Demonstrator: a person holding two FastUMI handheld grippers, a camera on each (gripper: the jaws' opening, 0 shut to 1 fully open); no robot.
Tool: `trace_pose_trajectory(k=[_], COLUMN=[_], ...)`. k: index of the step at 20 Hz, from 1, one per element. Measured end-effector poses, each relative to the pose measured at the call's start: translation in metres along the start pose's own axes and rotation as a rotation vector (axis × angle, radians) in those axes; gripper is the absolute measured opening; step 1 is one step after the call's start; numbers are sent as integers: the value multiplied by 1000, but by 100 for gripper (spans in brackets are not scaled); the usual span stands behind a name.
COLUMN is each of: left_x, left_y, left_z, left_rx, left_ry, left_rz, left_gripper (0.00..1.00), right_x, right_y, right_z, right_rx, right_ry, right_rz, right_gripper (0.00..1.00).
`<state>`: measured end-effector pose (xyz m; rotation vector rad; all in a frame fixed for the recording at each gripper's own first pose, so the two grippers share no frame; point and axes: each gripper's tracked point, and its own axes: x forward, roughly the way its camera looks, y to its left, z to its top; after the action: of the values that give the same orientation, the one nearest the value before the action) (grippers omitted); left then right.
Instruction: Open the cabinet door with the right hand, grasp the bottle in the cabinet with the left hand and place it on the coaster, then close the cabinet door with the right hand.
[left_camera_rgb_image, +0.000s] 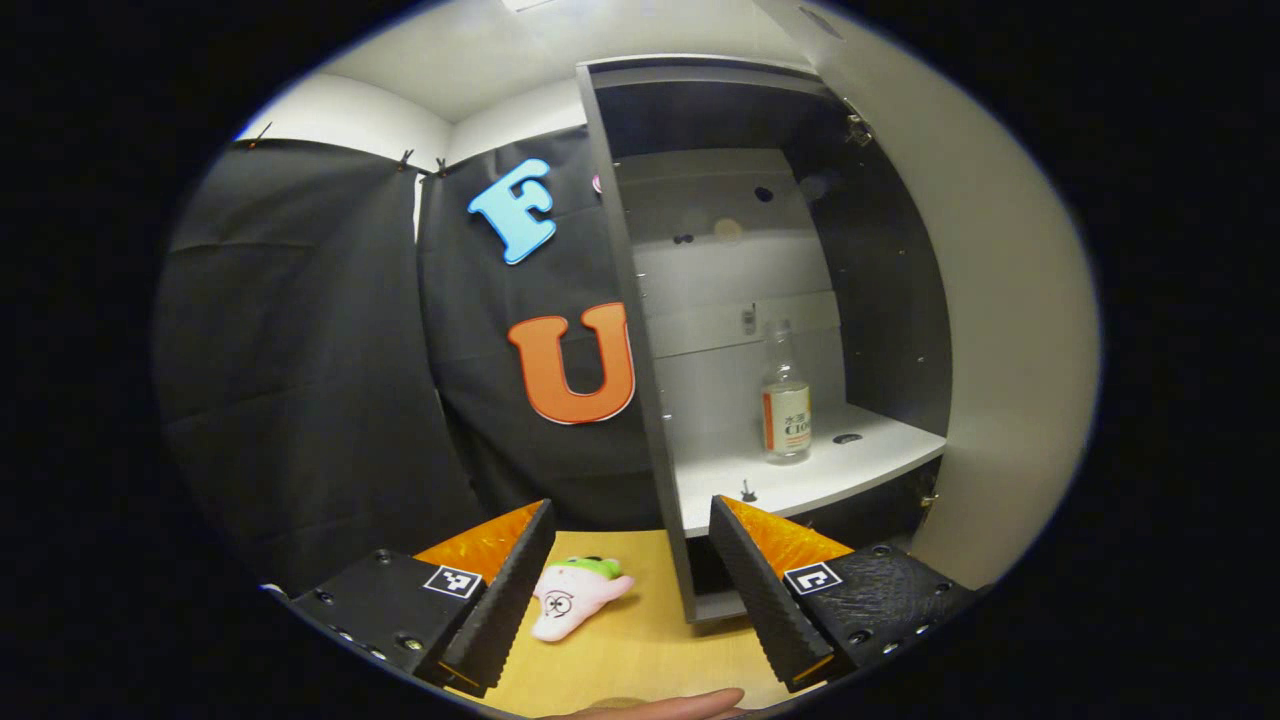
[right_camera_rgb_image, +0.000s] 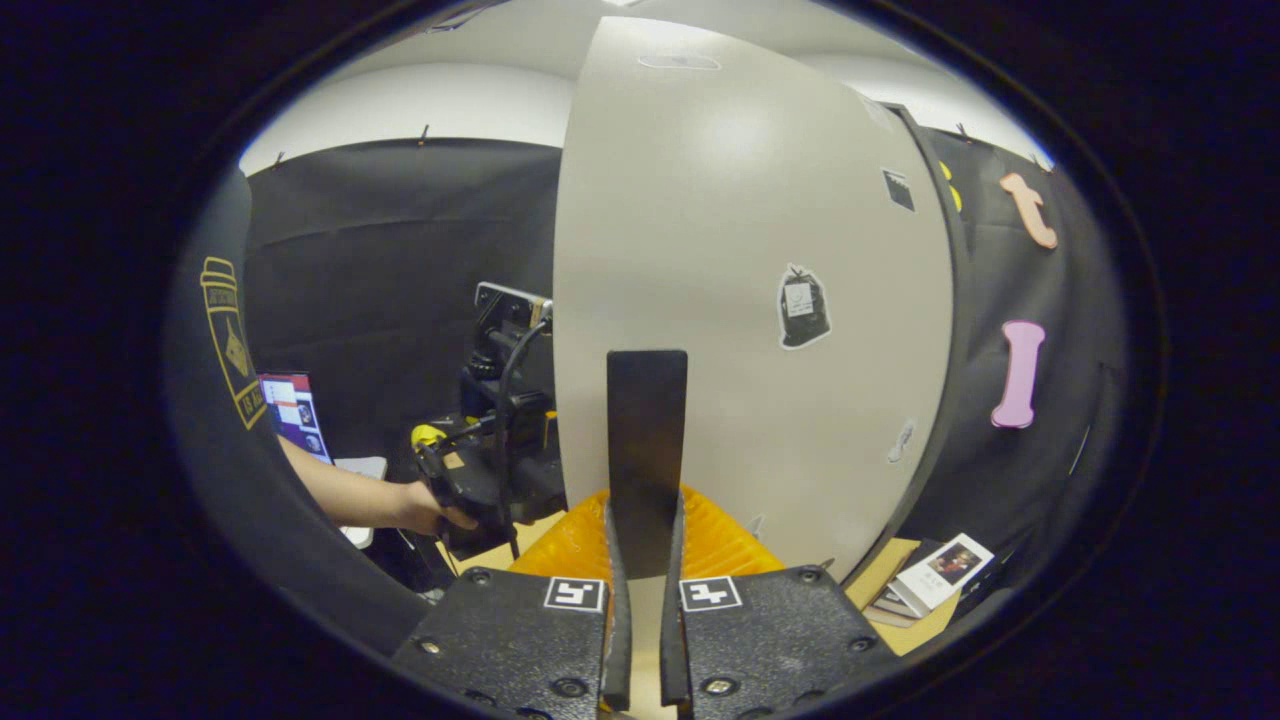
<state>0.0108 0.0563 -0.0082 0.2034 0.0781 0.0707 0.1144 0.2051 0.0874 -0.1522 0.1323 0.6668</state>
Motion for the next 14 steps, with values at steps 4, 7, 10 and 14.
trace_pose_trajectory(k=[4,7,10,14], left_x=[21,36,54,74], left_y=[-38,-63,-78,-107], left_z=[11,13,23,34], left_rx=[-23,-84,-97,-93], left_ry=[-17,-11,-37,-67], left_rz=[-50,-81,-60,-70], left_gripper=[94,94,94,94], right_x=[5,4,7,6], right_y=[-6,-6,-8,-6], right_z=[0,-4,-7,-4], right_rx=[29,69,86,45], right_ry=[11,27,26,40], right_rz=[-102,-183,-276,-407], right_gripper=[14,14,14,13])
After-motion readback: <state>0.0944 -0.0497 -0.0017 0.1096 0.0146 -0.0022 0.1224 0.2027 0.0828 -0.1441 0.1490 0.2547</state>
